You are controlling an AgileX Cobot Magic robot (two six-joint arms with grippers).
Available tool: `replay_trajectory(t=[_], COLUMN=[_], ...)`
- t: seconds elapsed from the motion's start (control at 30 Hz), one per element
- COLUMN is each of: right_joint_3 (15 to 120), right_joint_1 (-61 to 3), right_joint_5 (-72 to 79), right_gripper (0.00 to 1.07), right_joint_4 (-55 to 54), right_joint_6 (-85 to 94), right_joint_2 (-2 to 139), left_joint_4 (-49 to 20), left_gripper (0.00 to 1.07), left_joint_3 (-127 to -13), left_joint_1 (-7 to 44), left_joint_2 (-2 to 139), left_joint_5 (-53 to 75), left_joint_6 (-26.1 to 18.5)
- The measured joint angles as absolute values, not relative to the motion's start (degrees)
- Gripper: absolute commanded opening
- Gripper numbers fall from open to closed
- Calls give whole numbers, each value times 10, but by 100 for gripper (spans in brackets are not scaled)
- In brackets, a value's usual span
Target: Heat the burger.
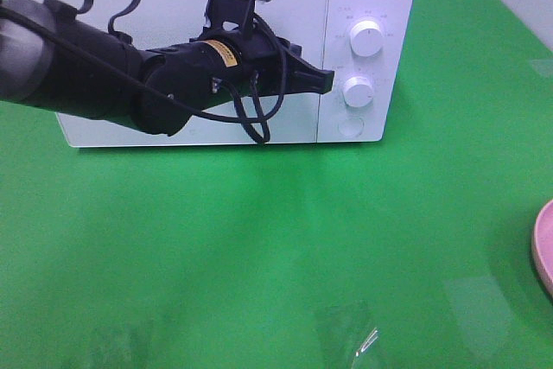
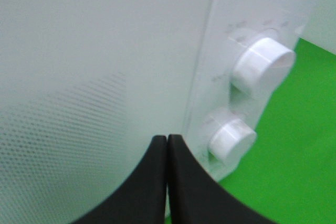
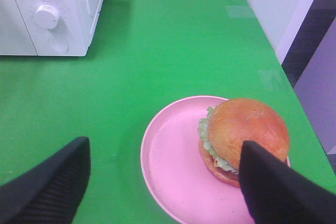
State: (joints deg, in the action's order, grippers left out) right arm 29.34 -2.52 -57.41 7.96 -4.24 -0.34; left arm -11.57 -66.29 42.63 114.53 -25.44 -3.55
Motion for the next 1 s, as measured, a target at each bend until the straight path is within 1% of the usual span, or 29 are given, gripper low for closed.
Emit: replay_trajectory(t=[0.03,0.07,0.1,0.13,0.17,0.2,0.23,0.27,0.3,0.33,0.37,0.4,0.43,0.47,0.5,0.53,0.57,0.6,0.63,0.7,0.8,0.83,0.87,0.9,0.93,0.97,1.0], right_joint_3=[293,293,293,293,293,293,293,293,293,293,293,293,293,293,293,293,293,293,293,293,293,293,293,293,293,293,293], right_joint_1=[-25,-25,-25,-25,-25,-25,-25,-25,-25,-25,-25,-25,-25,-25,-25,-25,-25,-25,-25,-25,-25,-25,-25,-25,-25,-25,-25], right_joint_5=[-574,-574,-574,-574,-574,-574,-574,-574,-574,-574,-574,-574,-574,-574,-574,-574,-574,-574,-574,-574,-574,-574,-574,-574,-574,-574,-574], right_gripper=[76,76,76,76,76,76,76,76,76,76,76,76,76,76,76,76,76,76,76,76,76,76,76,76,76,76,76], right_joint_4=[80,80,80,80,80,80,80,80,80,80,80,80,80,80,80,80,80,80,80,80,80,80,80,80,80,80,80], right_joint_6=[-42,-42,-42,-42,-42,-42,-42,-42,-42,-42,-42,-42,-42,-42,-42,-42,-42,-42,-42,-42,-42,-42,-42,-42,-42,-42,-42], right_joint_2=[-3,-3,-3,-3,-3,-3,-3,-3,-3,-3,-3,-3,-3,-3,-3,-3,-3,-3,-3,-3,-3,-3,-3,-3,-3,-3,-3], left_joint_4=[-116,-116,-116,-116,-115,-115,-115,-115,-115,-115,-115,-115,-115,-115,-115,-114,-114,-114,-114,-105,-103,-97,-97,-96,-96,-96,-96], left_gripper=[13,13,31,31,60,60,88,100,100,100,100,100,100,99,99,99,99,99,99,99,99,99,99,99,99,99,99], left_joint_3=[-650,-650,-640,-640,-635,-635,-634,-633,-633,-633,-633,-633,-633,-633,-633,-633,-633,-633,-633,-633,-633,-633,-633,-633,-633,-633,-633], left_joint_1=[435,435,441,441,442,442,442,442,442,442,442,442,442,442,442,442,442,442,442,442,442,441,441,434,434,418,418], left_joint_2=[1124,1124,1104,1104,1088,1088,1073,1066,1066,1053,1053,1044,1044,1034,1034,1023,1023,1012,1012,985,980,967,967,953,953,939,939], left_joint_5=[-218,-218,-163,-163,-107,-107,-51,-23,-23,33,33,75,75,140,140,194,194,256,256,386,410,457,457,494,494,522,522], left_joint_6=[-36,-36,-36,-36,-36,-36,-36,-36,-36,-35,-35,-34,-34,-34,-34,-34,-34,-34,-34,-34,-34,-34,-34,-29,-29,-24,-24])
